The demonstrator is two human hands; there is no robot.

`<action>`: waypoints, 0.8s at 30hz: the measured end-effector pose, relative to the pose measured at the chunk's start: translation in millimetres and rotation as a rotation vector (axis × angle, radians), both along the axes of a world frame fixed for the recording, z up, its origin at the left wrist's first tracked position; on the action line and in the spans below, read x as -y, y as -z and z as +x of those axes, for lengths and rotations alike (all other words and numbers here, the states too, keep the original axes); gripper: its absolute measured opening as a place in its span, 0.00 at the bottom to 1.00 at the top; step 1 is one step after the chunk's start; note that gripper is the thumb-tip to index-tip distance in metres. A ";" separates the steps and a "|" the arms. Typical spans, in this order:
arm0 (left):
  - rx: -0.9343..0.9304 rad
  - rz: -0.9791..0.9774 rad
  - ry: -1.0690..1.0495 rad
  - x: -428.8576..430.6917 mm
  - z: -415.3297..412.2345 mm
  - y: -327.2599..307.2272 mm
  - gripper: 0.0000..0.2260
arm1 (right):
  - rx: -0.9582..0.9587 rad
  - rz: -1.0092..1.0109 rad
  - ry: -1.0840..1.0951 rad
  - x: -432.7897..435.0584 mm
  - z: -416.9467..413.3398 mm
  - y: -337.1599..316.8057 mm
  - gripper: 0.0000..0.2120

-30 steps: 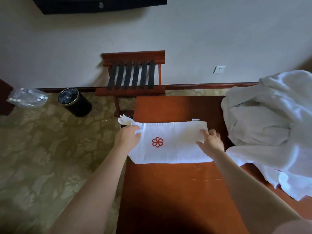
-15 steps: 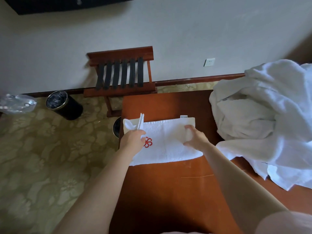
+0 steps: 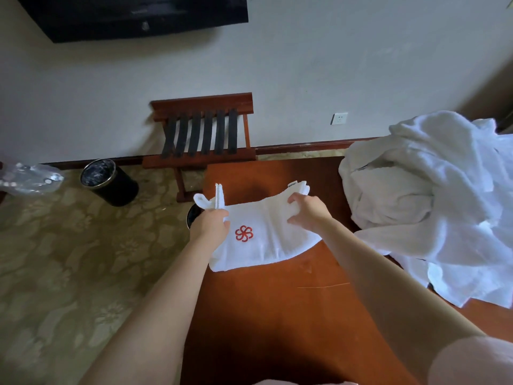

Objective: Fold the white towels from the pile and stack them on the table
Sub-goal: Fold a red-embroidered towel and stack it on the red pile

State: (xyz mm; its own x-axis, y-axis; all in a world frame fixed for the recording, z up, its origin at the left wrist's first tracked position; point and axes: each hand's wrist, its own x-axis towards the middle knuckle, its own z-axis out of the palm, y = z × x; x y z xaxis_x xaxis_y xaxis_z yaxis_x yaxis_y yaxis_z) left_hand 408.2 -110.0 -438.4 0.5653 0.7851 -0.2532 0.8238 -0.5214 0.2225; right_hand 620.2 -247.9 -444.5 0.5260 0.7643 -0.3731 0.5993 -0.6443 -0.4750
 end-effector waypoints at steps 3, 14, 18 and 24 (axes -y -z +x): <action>0.011 0.033 -0.031 0.4 -7.1 -12.3 0.14 | 0.077 0.047 -0.044 -4.6 -15.6 -21.2 0.25; 0.169 0.129 -0.151 4.7 -32.1 -62.1 0.17 | 0.213 0.218 -0.095 -5.6 -39.7 -78.0 0.22; 0.222 0.170 -0.180 6.6 -33.6 -86.3 0.17 | 0.236 0.276 -0.104 -1.6 -42.2 -93.6 0.22; 0.308 0.265 -0.110 9.8 -28.2 -116.2 0.16 | 0.307 0.313 -0.091 11.2 -50.7 -133.9 0.21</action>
